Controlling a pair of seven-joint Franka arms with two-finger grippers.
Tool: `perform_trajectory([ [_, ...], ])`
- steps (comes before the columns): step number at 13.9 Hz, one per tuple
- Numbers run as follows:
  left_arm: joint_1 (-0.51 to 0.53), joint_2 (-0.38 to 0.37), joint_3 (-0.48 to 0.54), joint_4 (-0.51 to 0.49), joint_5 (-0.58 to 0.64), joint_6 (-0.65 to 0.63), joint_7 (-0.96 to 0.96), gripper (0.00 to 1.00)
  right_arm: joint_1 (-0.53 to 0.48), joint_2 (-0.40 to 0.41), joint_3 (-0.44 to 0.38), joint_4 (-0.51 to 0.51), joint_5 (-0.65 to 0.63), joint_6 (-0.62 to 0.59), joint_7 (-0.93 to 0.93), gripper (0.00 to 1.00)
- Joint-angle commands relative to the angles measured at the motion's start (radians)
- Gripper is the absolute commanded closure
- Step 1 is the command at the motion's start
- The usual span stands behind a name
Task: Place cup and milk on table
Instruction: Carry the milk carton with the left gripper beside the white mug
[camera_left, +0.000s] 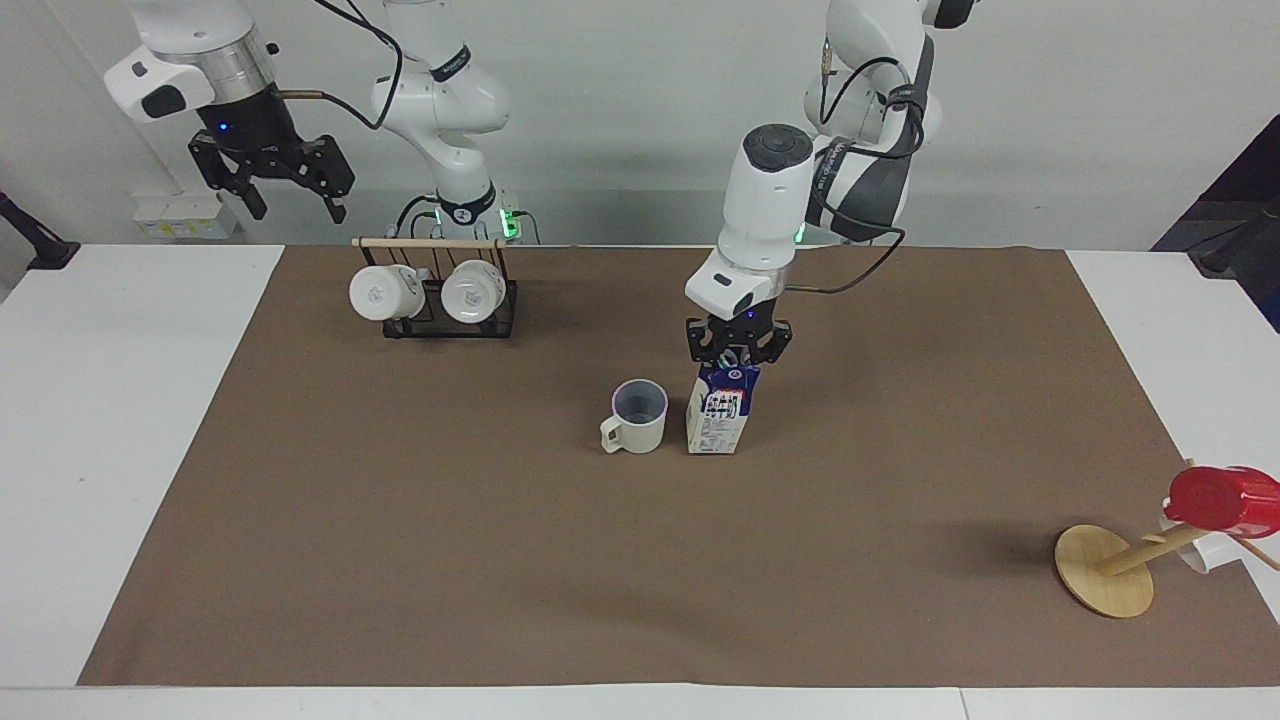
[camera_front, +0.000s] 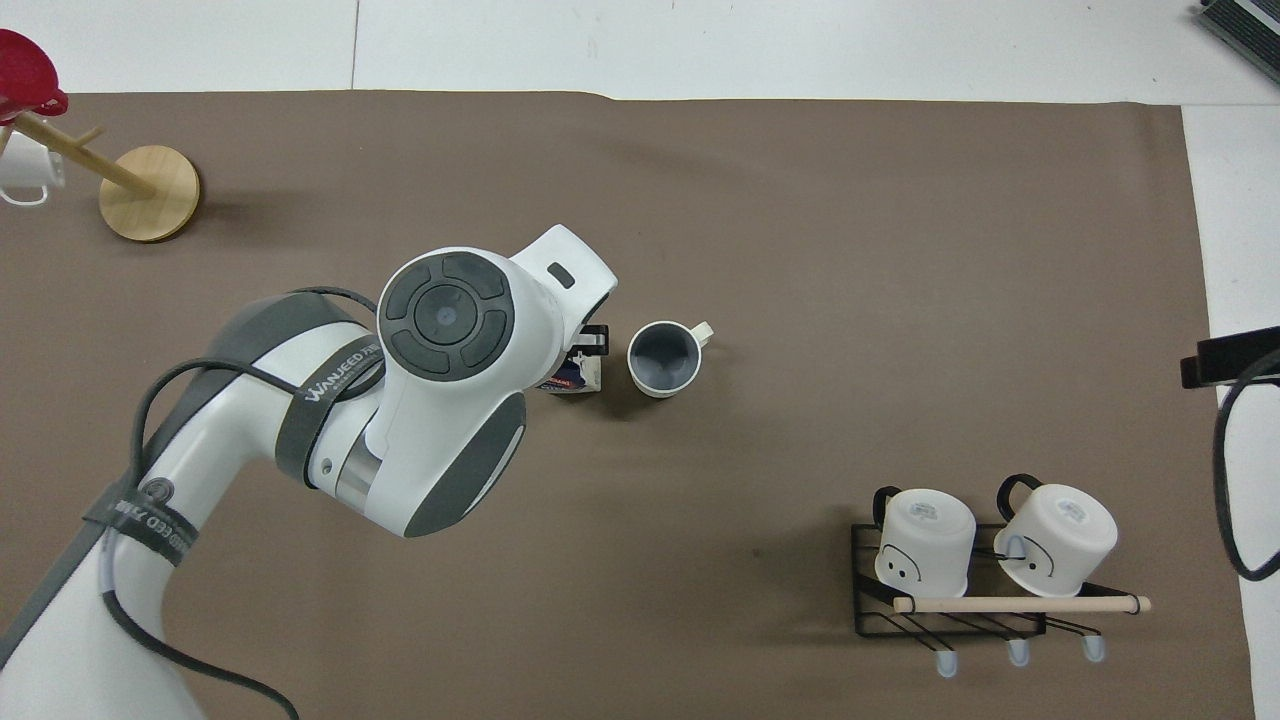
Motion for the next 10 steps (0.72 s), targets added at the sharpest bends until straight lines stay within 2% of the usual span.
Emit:
perform_trajectory([
  [1,-0.027,0.046,0.014,0.033,0.006,0.029,-0.054,0.84,-0.006,-0.014,0.000,-0.016,0.014,0.007,-0.018,0.00],
  [4,-0.026,0.052,0.014,0.047,0.004,0.033,-0.055,0.75,-0.006,-0.014,0.000,-0.016,0.014,0.007,-0.018,0.00],
  [5,-0.026,0.054,0.014,0.047,0.004,0.033,-0.055,0.64,-0.006,-0.014,0.000,-0.016,0.014,0.007,-0.018,0.00],
  [6,-0.024,0.054,0.013,0.047,0.003,0.033,-0.055,0.37,-0.006,-0.014,0.000,-0.016,0.014,0.007,-0.018,0.00],
  [7,-0.024,0.054,0.013,0.047,0.003,0.033,-0.053,0.00,-0.006,-0.014,0.001,-0.016,0.014,0.007,-0.018,0.00],
  [10,-0.024,0.049,0.013,0.050,0.003,0.032,-0.053,0.00,-0.006,-0.014,0.000,-0.016,0.014,0.007,-0.018,0.00],
])
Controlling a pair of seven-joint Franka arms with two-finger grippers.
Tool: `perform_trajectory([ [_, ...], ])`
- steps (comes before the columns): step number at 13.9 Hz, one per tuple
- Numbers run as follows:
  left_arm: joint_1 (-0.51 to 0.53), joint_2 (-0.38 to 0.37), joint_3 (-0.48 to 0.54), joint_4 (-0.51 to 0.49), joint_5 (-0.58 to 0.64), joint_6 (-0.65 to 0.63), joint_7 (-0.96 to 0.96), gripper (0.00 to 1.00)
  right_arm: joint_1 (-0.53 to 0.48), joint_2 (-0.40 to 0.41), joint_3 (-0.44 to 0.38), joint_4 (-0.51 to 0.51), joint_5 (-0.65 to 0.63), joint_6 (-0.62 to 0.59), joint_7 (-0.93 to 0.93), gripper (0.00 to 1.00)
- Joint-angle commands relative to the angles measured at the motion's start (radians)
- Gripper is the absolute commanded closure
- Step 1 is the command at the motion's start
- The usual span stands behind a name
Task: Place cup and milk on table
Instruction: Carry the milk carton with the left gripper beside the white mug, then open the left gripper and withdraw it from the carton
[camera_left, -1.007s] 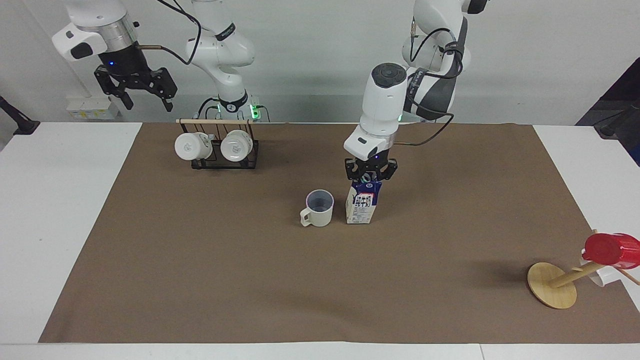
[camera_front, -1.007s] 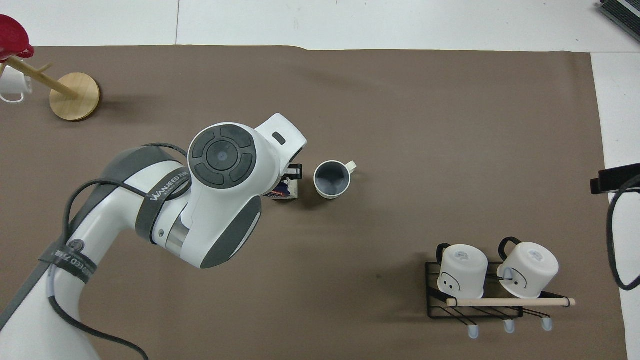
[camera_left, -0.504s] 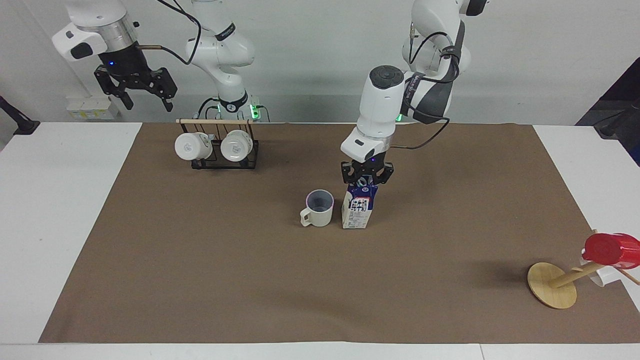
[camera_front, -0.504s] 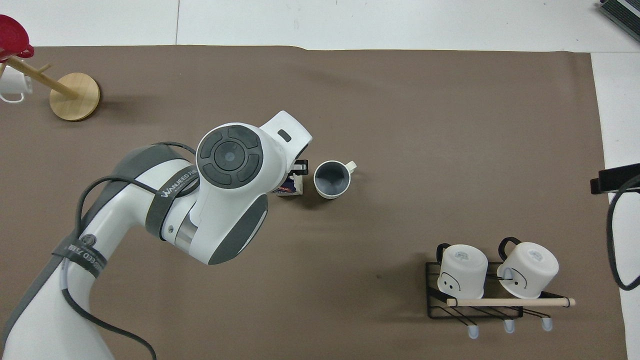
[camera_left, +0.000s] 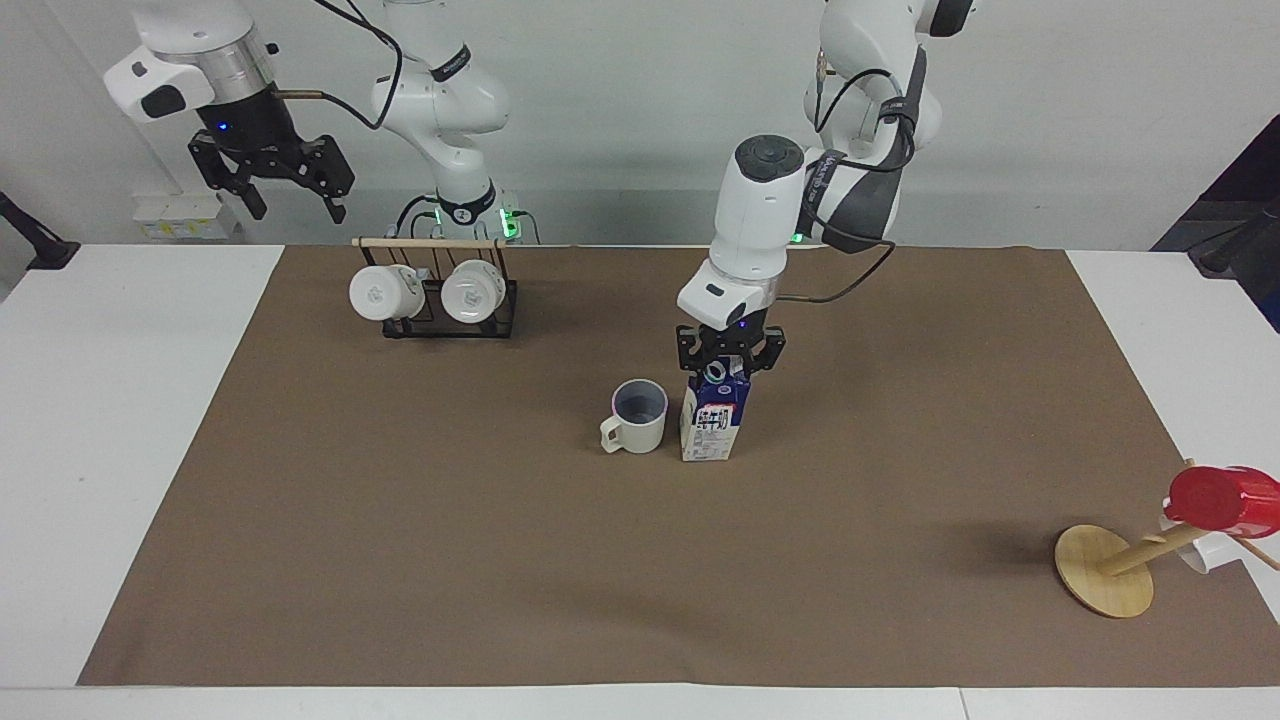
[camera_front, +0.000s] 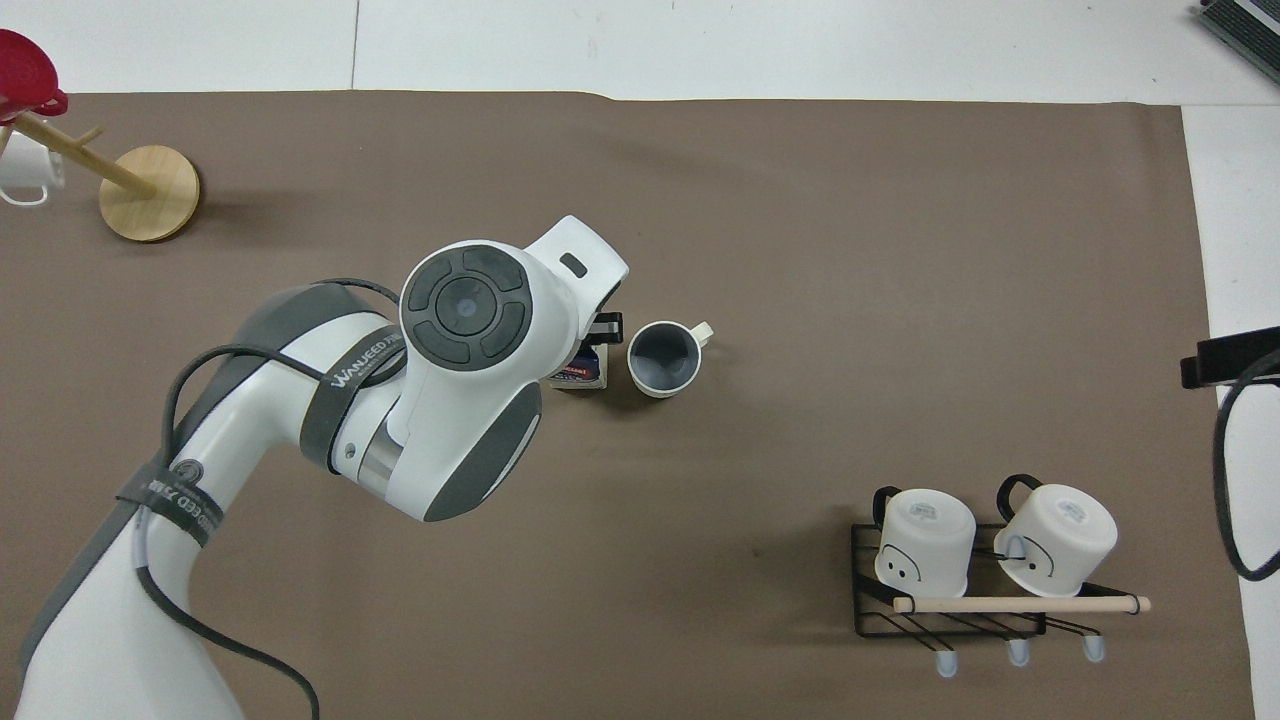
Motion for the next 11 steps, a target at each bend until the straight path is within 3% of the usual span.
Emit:
perform_trajectory([
  [1,-0.020,-0.001,0.014,0.018,0.000,-0.001,-0.016,0.00,-0.006,-0.014,0.001,-0.014,0.014,0.007,-0.018,0.00],
  [6,0.028,-0.163,0.017,0.003,-0.007,-0.167,0.021,0.00,-0.006,-0.014,0.000,-0.014,0.014,0.007,-0.018,0.00],
  [11,0.163,-0.248,0.018,-0.004,-0.007,-0.326,0.265,0.00,-0.006,-0.014,0.000,-0.014,0.014,0.007,-0.018,0.00],
])
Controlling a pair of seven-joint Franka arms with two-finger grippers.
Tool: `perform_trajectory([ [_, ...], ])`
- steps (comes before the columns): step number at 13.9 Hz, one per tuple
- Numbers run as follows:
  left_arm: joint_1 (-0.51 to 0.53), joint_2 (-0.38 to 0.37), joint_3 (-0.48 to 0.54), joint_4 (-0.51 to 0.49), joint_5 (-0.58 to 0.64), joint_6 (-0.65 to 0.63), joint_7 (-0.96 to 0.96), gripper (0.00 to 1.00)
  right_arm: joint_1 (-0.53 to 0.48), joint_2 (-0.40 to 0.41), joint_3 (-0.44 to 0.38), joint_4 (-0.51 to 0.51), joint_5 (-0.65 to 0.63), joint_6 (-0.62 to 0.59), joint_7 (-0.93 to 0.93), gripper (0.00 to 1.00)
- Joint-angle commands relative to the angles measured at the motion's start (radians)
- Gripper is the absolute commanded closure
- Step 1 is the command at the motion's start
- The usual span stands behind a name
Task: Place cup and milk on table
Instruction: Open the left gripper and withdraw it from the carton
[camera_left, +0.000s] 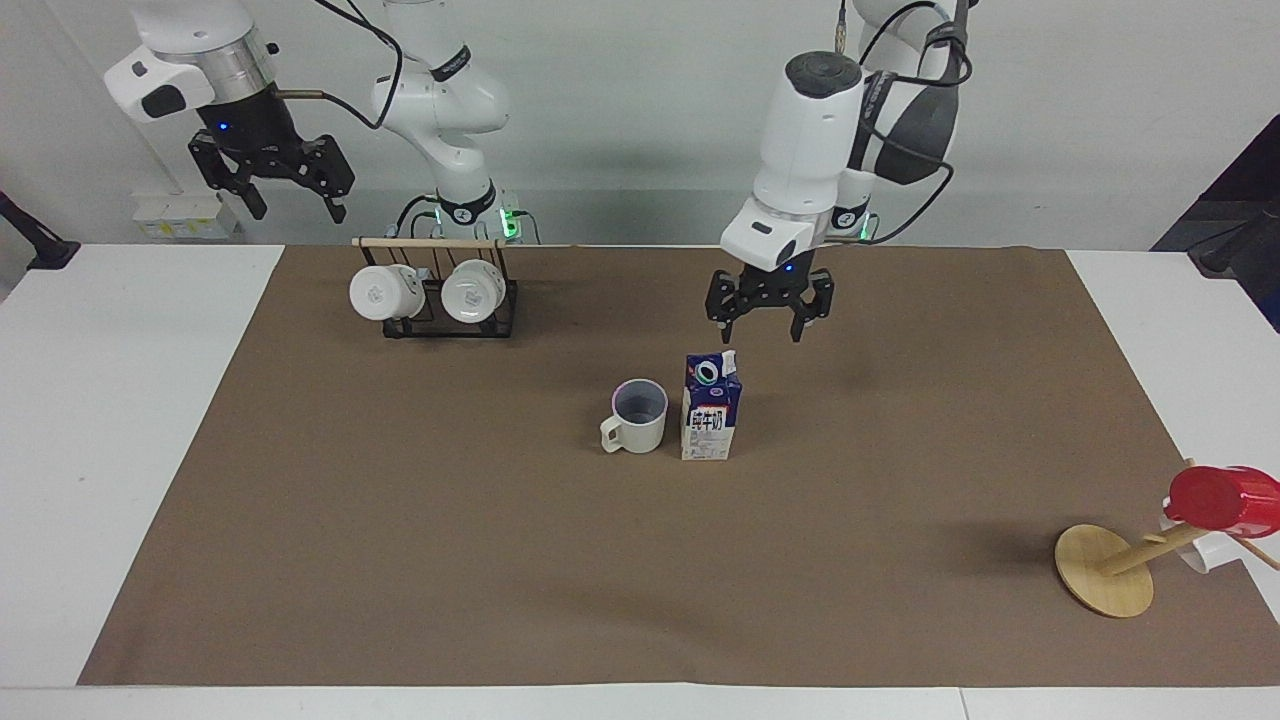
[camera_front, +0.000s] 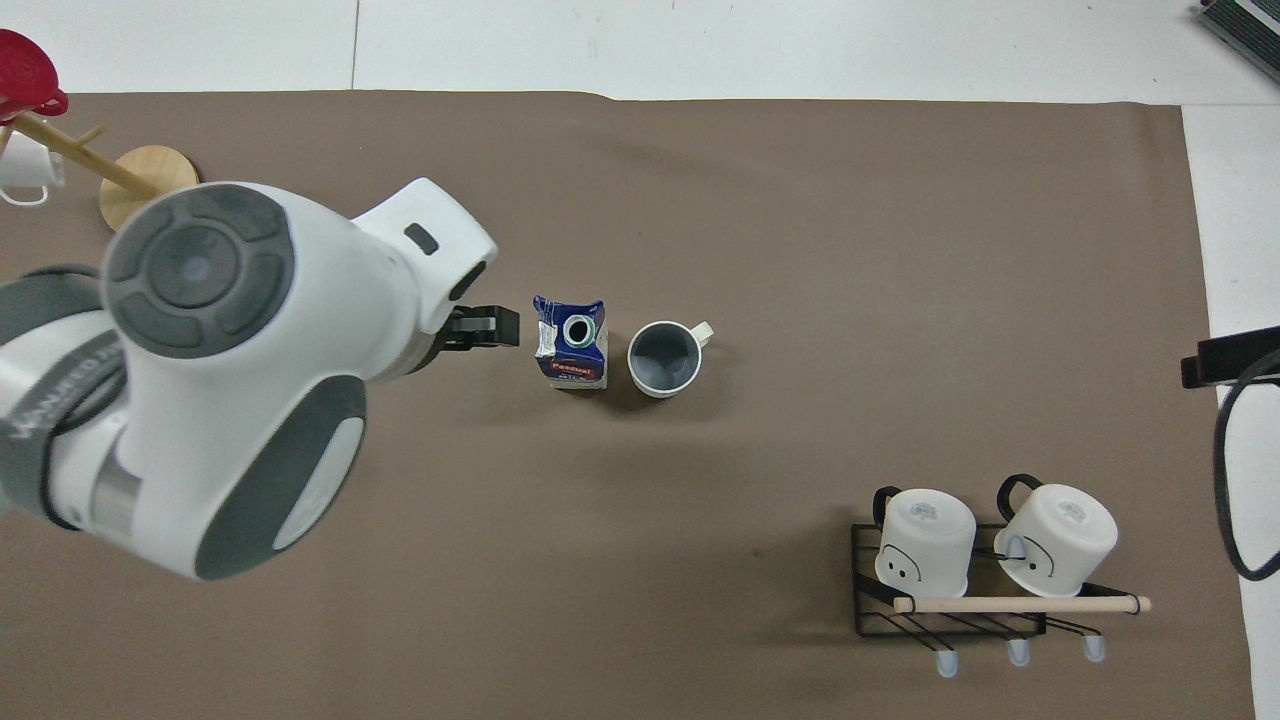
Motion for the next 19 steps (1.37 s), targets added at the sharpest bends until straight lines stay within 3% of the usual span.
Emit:
perform_trajectory([
  [1,0.076,-0.050,-0.005,-0.031,-0.006,-0.048,0.130,0.00,-0.006,-0.014,0.001,-0.014,0.014,0.007,-0.018,0.00],
  [4,0.154,-0.088,0.000,-0.028,-0.009,-0.083,0.245,0.00,-0.006,-0.014,0.000,-0.014,0.014,0.007,-0.018,0.00],
  [6,0.218,-0.101,0.009,-0.008,-0.074,-0.111,0.335,0.00,-0.006,-0.014,0.001,-0.014,0.014,0.007,-0.018,0.00],
  [10,0.323,-0.085,0.011,0.124,-0.089,-0.227,0.512,0.00,-0.006,-0.014,0.001,-0.014,0.014,0.007,-0.018,0.00],
  [15,0.381,-0.045,0.011,0.239,-0.079,-0.309,0.523,0.00,-0.006,-0.014,0.001,-0.014,0.014,0.007,-0.018,0.00],
  [19,0.395,-0.036,0.012,0.248,-0.070,-0.315,0.521,0.00,-0.006,-0.014,0.000,-0.014,0.014,0.007,-0.018,0.00],
])
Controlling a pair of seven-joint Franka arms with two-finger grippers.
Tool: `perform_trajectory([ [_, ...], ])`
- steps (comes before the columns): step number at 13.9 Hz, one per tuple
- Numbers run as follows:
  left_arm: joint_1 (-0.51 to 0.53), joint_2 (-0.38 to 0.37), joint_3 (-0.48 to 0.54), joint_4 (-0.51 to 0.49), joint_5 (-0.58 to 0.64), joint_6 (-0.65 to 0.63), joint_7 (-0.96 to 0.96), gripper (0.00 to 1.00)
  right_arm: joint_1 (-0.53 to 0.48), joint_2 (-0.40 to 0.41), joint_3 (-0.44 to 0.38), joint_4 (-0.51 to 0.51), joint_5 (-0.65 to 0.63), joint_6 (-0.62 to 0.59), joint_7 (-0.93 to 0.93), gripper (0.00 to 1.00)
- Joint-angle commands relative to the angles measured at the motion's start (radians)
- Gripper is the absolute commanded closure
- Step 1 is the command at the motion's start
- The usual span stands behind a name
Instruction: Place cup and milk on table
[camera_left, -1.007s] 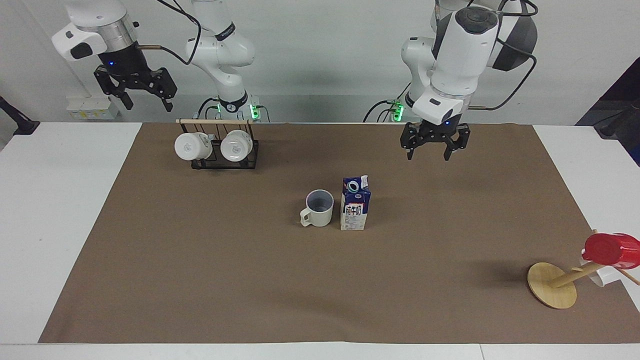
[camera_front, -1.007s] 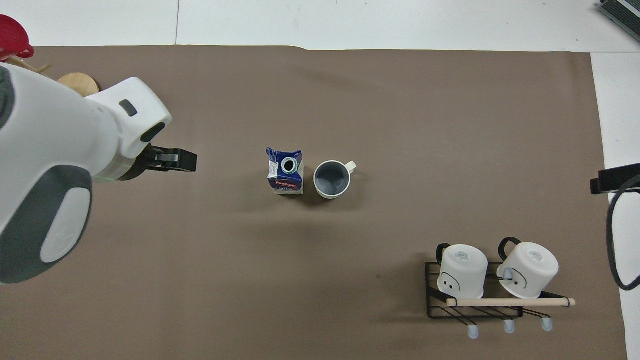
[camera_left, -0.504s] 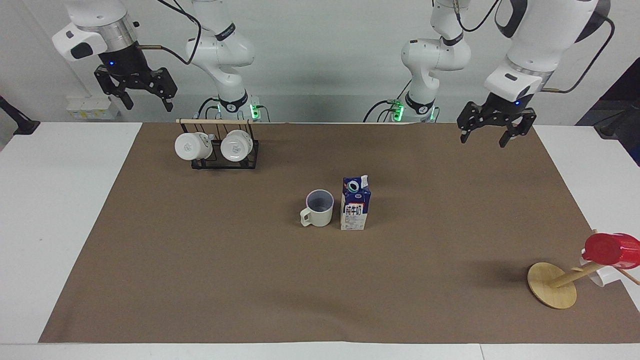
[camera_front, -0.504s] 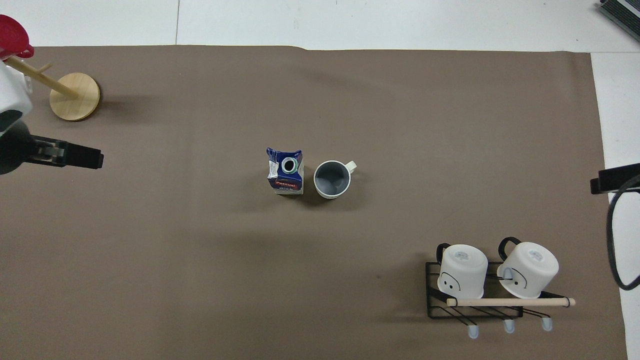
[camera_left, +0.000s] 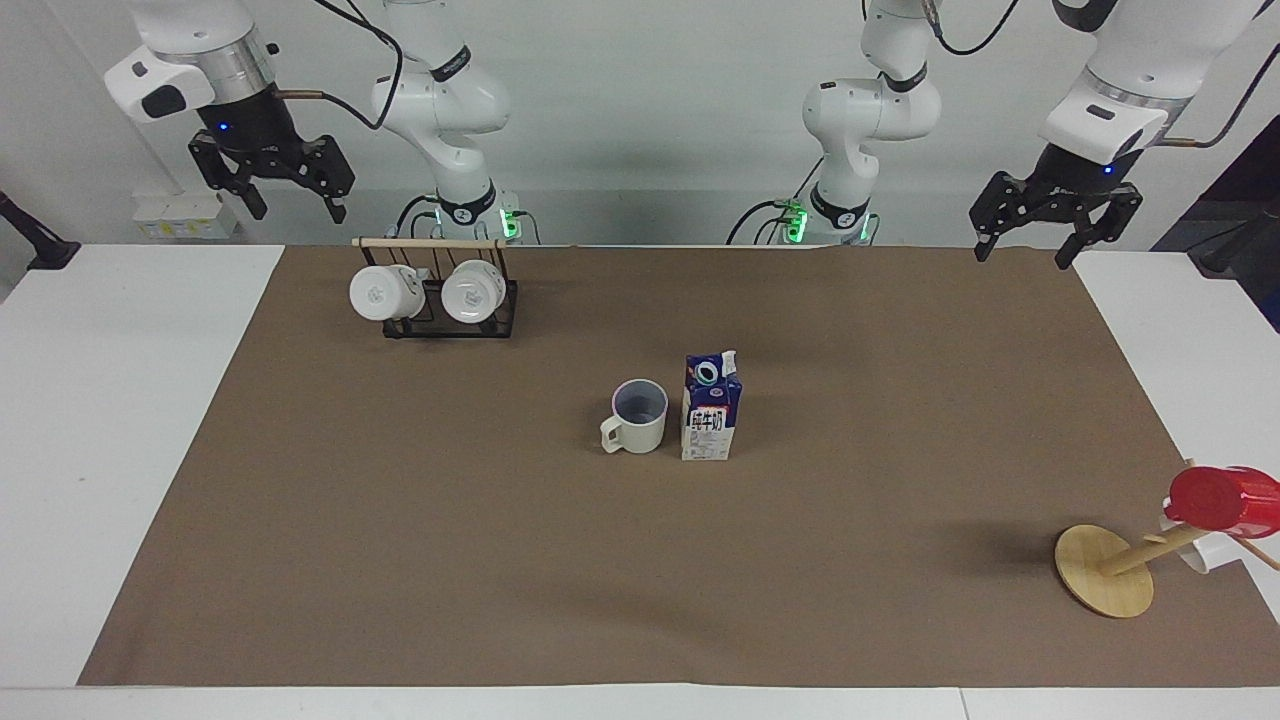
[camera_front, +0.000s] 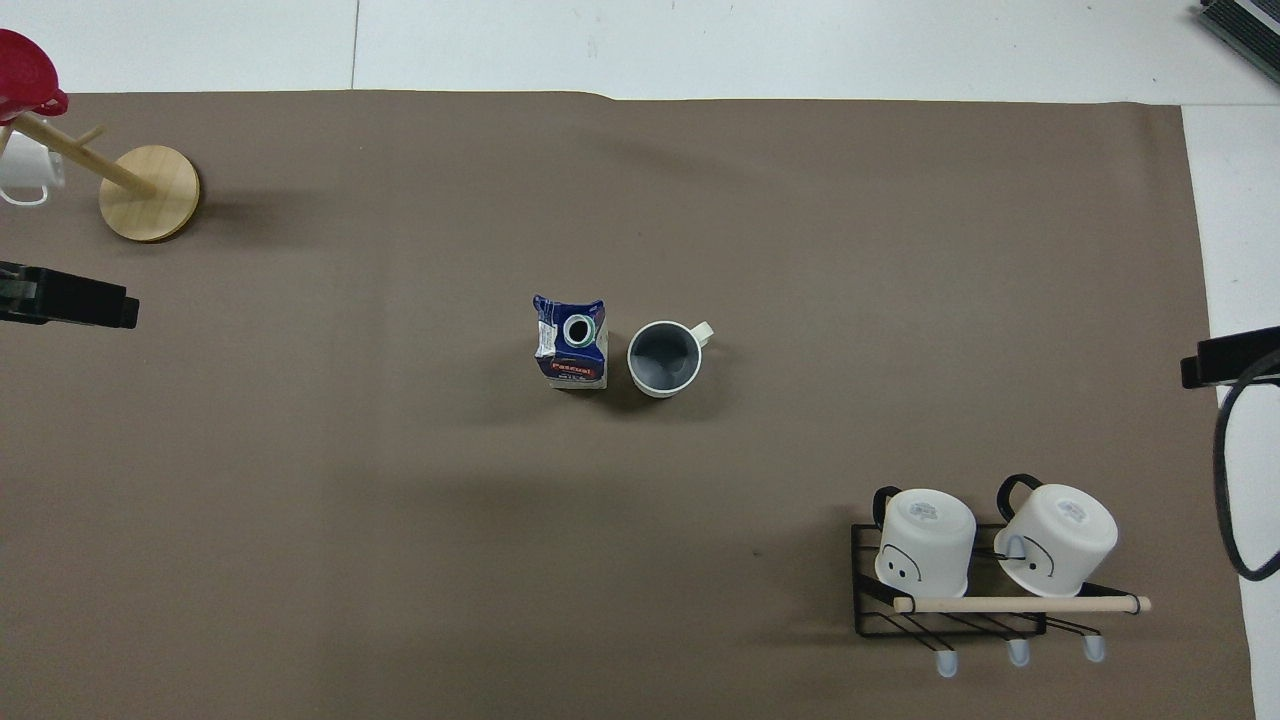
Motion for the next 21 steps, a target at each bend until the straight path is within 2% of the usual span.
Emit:
perform_trajectory([
  [1,0.041,0.028,-0.014,0.047,0.001,-0.032,0.015,0.00,-0.006,-0.014,0.001,-0.014,0.014,0.007,-0.018,0.00],
  [21,0.041,0.002,-0.015,0.024,0.028,-0.066,-0.002,0.00,-0.006,-0.014,0.000,-0.014,0.014,0.007,-0.018,0.00],
])
